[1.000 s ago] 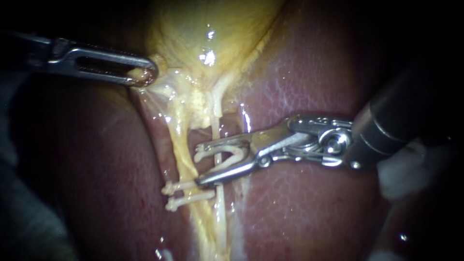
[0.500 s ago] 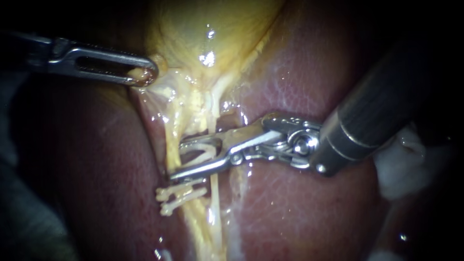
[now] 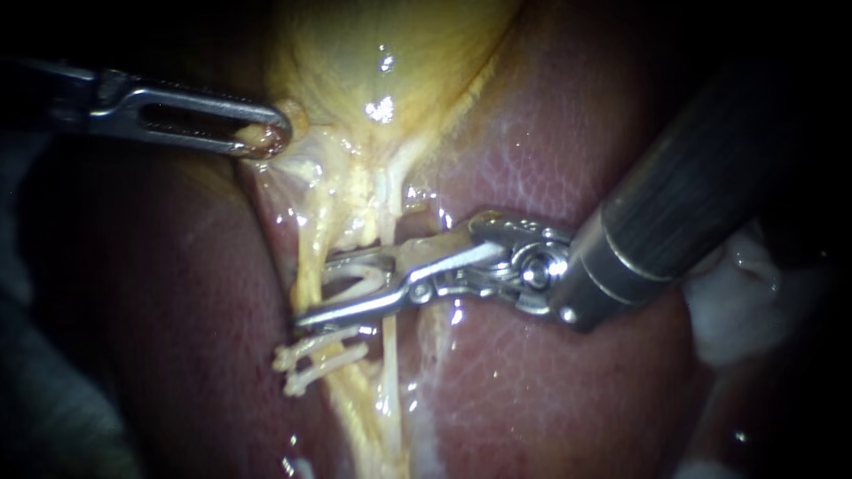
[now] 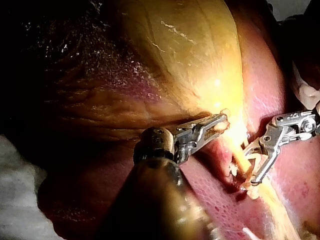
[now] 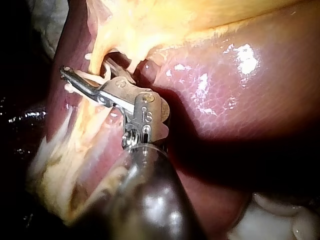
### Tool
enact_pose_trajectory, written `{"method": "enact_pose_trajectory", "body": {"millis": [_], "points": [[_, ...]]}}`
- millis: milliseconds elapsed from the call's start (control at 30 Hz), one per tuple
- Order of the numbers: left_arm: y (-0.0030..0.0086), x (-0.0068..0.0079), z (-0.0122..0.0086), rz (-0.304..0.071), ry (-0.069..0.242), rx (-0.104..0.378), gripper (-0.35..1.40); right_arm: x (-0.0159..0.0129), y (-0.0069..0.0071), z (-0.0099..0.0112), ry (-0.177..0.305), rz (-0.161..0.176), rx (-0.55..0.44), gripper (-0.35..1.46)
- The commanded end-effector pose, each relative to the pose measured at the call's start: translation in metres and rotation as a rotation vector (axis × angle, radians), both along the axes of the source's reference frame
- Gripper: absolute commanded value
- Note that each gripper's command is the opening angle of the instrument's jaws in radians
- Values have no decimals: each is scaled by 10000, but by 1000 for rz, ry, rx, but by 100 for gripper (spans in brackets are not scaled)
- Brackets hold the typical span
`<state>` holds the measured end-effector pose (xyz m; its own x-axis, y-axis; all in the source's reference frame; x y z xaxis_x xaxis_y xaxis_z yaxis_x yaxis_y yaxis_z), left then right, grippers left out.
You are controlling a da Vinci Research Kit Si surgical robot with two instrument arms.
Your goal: Clipping third clip left tube
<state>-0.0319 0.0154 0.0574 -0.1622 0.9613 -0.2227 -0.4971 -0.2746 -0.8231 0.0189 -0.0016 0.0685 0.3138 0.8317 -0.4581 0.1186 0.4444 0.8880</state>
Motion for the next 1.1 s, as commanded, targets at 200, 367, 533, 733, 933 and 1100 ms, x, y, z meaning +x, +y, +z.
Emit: {"method": "enact_pose_trajectory", "body": {"millis": [200, 367, 533, 733, 933, 1100], "points": [[0, 1, 0, 1, 0, 0, -35, -4, -9, 15, -16, -16, -17, 46], [0, 1, 0, 1, 0, 0, -35, -5, -6, 12, -3, -9, -11, 47], [0, 1, 0, 1, 0, 0, -35, -4, -1, 4, 39, 15, 5, 47], [0, 1, 0, 1, 0, 0, -35, -5, 15, -15, 89, 46, 45, 46], [0, 1, 0, 0, 0, 0, -35, -5, 26, -33, 130, 69, 68, 46], [0, 1, 0, 0, 0, 0, -35, -4, 31, -48, 159, 82, 84, 46]]}}
